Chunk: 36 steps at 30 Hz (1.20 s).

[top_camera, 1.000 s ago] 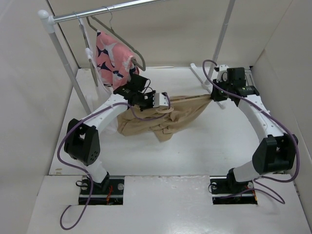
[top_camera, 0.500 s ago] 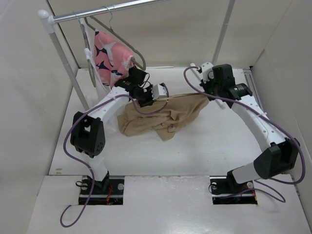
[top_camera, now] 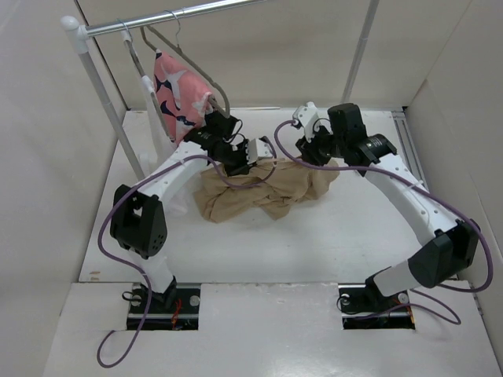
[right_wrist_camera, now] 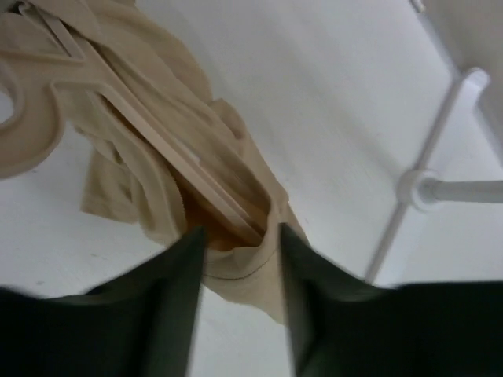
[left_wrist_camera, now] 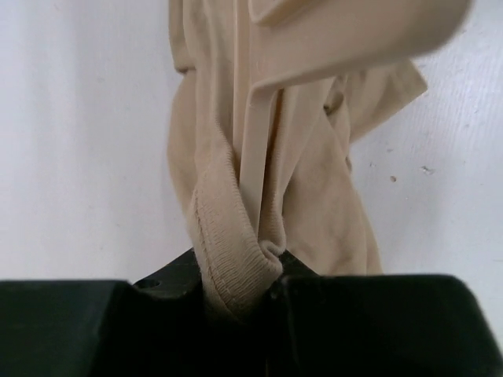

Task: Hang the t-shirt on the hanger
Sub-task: Place tshirt on hanger

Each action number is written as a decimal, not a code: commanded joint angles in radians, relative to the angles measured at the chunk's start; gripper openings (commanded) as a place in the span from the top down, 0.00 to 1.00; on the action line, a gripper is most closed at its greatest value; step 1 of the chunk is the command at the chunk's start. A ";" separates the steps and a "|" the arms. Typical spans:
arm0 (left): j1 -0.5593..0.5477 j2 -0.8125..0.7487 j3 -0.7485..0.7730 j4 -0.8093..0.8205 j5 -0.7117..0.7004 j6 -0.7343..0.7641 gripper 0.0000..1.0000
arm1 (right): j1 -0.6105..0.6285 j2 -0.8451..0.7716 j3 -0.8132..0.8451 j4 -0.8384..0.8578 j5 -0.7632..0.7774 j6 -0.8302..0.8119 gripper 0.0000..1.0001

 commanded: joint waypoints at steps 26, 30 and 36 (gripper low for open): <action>0.011 -0.096 0.070 -0.046 0.320 0.062 1.00 | -0.052 0.148 -0.002 0.107 -0.643 -0.108 0.59; 0.052 -0.096 0.070 -0.017 0.333 0.014 1.00 | -0.102 0.108 -0.036 0.098 -0.652 -0.075 1.00; 0.100 -0.107 -0.015 0.153 0.267 -0.167 0.88 | -0.244 -0.050 -0.047 -0.005 -0.718 -0.036 1.00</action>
